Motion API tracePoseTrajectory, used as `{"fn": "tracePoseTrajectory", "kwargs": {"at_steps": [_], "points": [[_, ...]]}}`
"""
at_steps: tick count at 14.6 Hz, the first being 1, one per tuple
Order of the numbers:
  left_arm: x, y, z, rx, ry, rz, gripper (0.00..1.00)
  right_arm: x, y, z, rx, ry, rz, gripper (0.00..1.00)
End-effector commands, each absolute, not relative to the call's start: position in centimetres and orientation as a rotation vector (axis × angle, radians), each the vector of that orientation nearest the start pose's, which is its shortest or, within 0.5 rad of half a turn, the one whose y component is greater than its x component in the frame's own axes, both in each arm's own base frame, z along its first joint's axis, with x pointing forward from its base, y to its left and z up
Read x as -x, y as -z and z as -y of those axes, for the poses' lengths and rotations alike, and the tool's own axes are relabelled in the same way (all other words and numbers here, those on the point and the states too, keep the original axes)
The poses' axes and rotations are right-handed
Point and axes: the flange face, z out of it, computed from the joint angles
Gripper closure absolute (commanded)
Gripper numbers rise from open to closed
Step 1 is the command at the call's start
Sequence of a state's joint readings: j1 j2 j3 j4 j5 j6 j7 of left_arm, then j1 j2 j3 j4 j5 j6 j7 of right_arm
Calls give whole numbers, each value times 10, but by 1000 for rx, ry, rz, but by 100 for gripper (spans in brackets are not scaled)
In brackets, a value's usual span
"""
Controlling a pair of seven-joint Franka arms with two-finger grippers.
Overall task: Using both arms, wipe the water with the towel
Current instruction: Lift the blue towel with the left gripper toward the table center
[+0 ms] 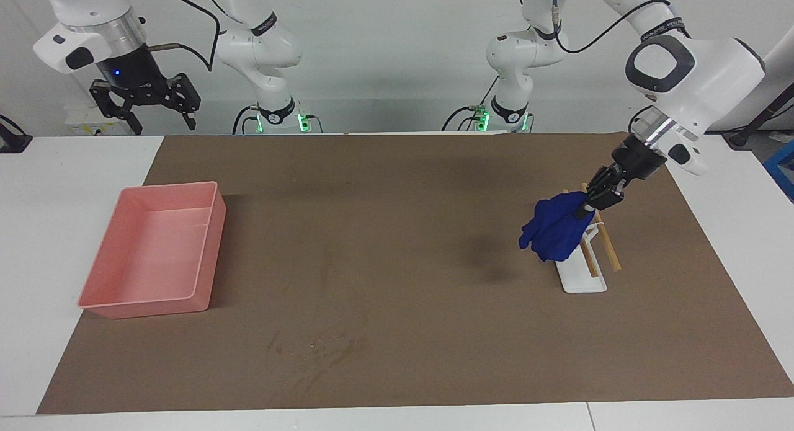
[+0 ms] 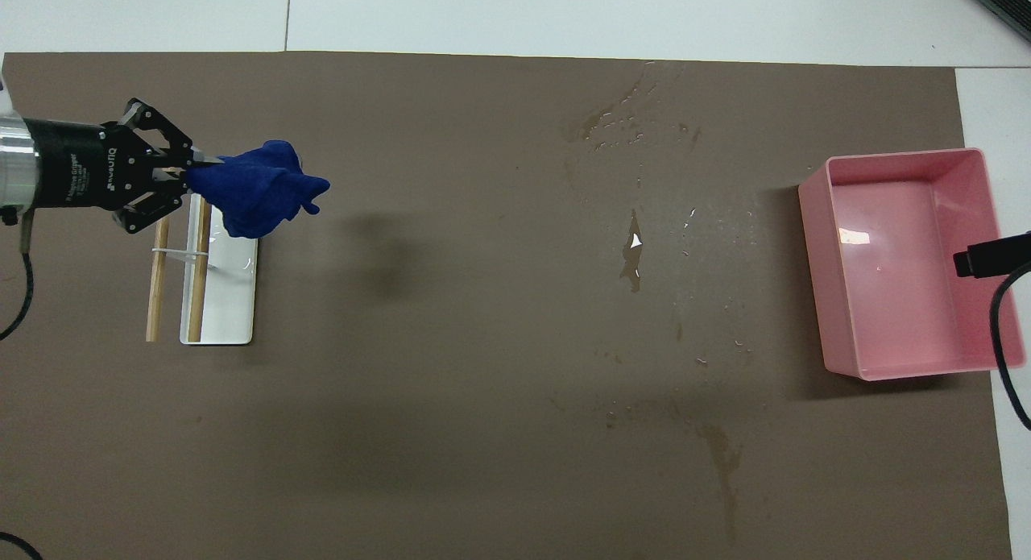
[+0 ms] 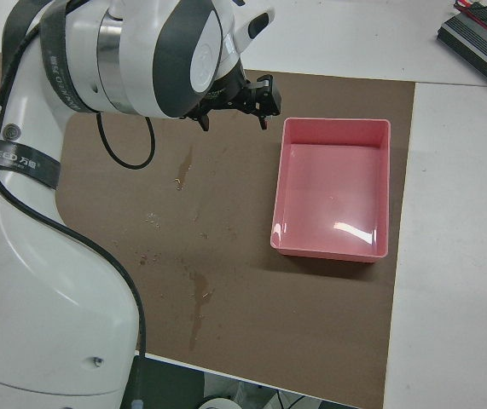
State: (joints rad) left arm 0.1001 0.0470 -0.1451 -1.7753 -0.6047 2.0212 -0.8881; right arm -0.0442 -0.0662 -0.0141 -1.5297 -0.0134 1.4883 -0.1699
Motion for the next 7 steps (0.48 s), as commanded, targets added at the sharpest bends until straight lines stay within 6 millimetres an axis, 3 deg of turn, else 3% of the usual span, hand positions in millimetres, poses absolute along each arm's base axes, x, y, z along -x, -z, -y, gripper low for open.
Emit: {"fn": "tracePoseTrajectory", "kwargs": {"at_steps": [1,7], "points": [[-582,-575,99,-2111,205,-1342,100,-519,-674,32,3134,27,183,0],[-556,-590,182,-2095,310,-1335,100,-519,-674,33,3134,27,181,0]]}}
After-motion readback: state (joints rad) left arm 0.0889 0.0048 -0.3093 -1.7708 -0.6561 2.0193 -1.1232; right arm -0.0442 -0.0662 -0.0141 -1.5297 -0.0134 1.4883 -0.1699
